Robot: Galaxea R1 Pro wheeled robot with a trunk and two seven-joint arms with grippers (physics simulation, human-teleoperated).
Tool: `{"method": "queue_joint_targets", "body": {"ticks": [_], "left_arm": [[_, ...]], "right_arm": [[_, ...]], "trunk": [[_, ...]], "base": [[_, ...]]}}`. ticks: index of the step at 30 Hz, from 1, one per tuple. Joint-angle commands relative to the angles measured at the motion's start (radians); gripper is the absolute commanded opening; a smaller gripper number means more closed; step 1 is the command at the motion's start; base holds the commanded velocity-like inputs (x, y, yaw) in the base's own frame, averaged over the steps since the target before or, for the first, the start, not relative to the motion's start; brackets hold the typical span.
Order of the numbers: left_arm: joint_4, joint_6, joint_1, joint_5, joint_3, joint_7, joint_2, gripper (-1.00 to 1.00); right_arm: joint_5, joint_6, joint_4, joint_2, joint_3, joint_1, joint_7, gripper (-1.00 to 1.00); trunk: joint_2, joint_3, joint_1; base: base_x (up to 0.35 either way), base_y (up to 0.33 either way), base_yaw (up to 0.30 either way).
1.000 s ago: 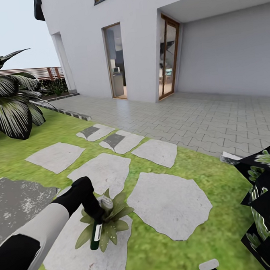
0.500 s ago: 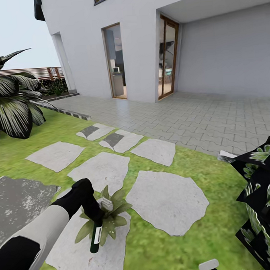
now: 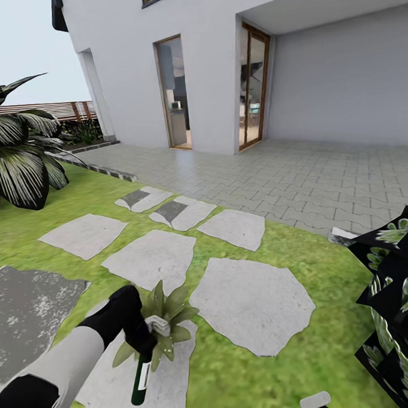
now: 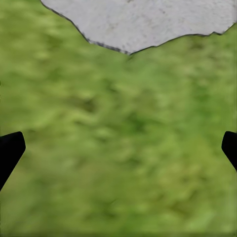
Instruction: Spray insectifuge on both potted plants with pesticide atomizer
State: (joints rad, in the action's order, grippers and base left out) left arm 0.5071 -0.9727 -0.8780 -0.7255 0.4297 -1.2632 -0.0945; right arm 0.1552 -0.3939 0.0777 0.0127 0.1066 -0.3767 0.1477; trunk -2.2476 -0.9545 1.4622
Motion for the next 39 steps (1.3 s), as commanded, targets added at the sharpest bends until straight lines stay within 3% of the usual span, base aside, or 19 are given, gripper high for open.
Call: {"method": "queue_joint_targets", "body": {"ticks": [1,13,17,25,28,35,39], "left_arm": [[0.002,-0.008,0.004,-0.008,0.003,-0.007,-0.001,-1.00],[-0.021,-0.011,0.007,-0.005,-0.001,0.054,0.003,-1.00],[-0.028,-0.011,0.007,-0.007,-0.002,0.063,0.041,-1.00],[-0.069,-0.008,0.008,-0.001,-0.011,0.108,0.036,-1.00],[-0.061,-0.008,0.008,0.000,-0.034,0.110,0.040,-1.00],[-0.054,-0.008,0.007,0.001,-0.126,0.174,0.050,-1.00],[-0.064,-0.007,0.008,0.000,-0.132,0.179,0.035,-1.00]], "right_arm": [[0.007,0.000,-0.001,0.000,0.007,-0.001,0.010,1.00],[0.007,0.000,-0.001,0.000,0.008,-0.001,0.010,1.00],[0.007,0.000,-0.001,0.000,0.008,-0.001,0.010,1.00],[0.007,0.000,-0.001,0.000,0.008,-0.001,0.010,1.00],[0.007,0.000,-0.001,0.000,0.008,-0.001,0.010,1.00],[0.007,0.000,-0.001,0.000,0.008,-0.001,0.010,1.00],[0.007,0.000,-0.001,0.000,0.008,-0.001,0.010,1.00]], "trunk": [[0.000,-0.001,0.000],[0.000,-0.001,0.000],[0.000,-0.001,0.000],[0.000,-0.001,0.000],[0.000,-0.001,0.000],[0.000,-0.001,0.000],[0.000,-0.001,0.000]], "base": [[0.000,0.000,0.000],[0.000,0.000,0.000],[0.000,0.000,0.000],[0.000,0.000,0.000],[0.000,0.000,0.000],[0.000,0.000,0.000],[0.000,0.000,0.000]]}}
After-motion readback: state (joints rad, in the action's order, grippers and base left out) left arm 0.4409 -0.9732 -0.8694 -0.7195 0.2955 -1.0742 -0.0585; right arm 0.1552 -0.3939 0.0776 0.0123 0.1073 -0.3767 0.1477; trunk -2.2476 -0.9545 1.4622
